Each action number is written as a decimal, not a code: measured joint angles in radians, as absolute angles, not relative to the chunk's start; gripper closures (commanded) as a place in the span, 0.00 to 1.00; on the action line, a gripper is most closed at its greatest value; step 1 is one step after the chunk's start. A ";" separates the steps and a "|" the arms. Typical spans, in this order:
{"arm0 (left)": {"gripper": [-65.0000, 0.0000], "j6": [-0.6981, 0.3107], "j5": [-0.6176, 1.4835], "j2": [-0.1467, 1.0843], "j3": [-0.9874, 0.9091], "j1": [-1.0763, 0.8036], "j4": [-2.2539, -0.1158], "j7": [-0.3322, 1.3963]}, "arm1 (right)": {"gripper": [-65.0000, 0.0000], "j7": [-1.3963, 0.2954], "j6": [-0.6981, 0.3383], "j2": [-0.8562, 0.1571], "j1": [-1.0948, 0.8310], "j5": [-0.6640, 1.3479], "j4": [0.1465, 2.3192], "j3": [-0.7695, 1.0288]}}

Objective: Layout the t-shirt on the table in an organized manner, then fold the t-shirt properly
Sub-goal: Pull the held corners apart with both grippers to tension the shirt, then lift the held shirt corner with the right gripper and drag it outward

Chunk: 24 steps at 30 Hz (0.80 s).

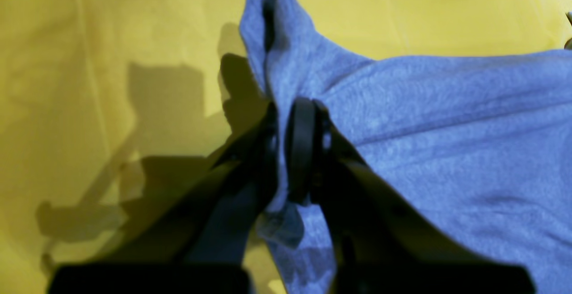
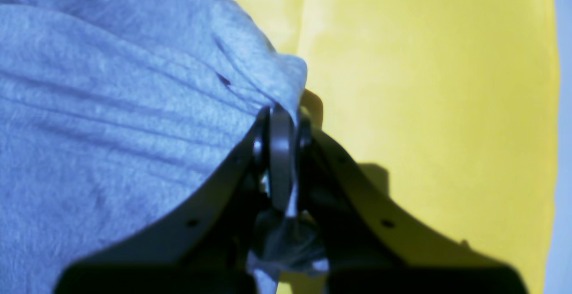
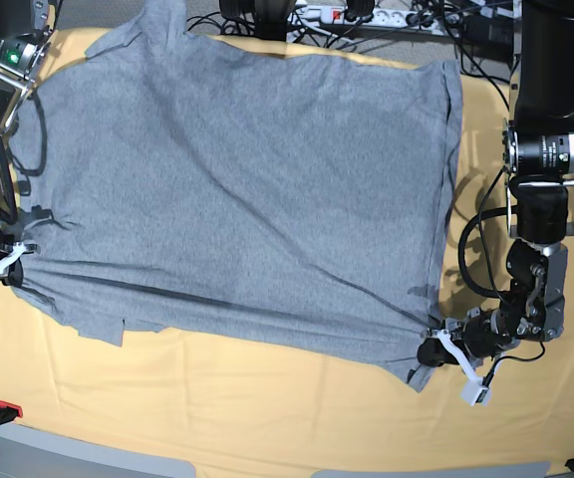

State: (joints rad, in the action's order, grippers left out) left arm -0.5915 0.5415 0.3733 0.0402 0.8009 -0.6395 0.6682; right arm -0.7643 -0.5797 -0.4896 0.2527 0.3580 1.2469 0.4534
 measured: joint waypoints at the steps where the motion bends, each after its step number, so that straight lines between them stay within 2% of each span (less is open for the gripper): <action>1: 0.82 -0.591 0.541 0.372 0.040 0.801 -0.640 0.669 | 1.00 -0.762 -0.580 -0.490 0.253 0.358 1.247 0.453; 2: 0.74 -0.591 0.540 0.371 0.040 0.801 -0.640 0.670 | 0.91 -0.762 -0.580 -0.490 0.253 0.358 1.247 0.453; 5: 0.46 -0.586 0.566 0.375 0.040 0.801 -0.640 0.763 | 0.50 -0.762 -0.568 -0.490 0.253 0.355 1.247 0.453; 6: 0.39 -0.587 0.587 0.378 0.040 0.801 -0.640 0.801 | 0.40 -0.762 -0.561 -0.491 0.255 0.355 1.247 0.453; 7: 0.35 -0.587 0.611 0.381 0.040 0.802 -0.640 0.839 | 0.36 -0.762 -0.561 -0.495 0.257 0.355 1.247 0.453; 10: 0.35 -0.590 0.722 0.406 0.039 0.817 -0.654 0.928 | 0.38 -0.821 -0.597 -0.520 0.277 0.462 1.247 0.454; 16: 0.35 -0.683 0.935 0.474 -0.084 0.836 -0.693 1.155 | 0.38 -1.021 -0.674 -0.548 0.299 0.667 1.301 0.457; 24: 0.35 -0.693 1.270 0.528 -0.208 0.735 -0.693 1.405 | 0.38 -1.044 -0.664 -0.545 0.120 0.717 1.492 0.462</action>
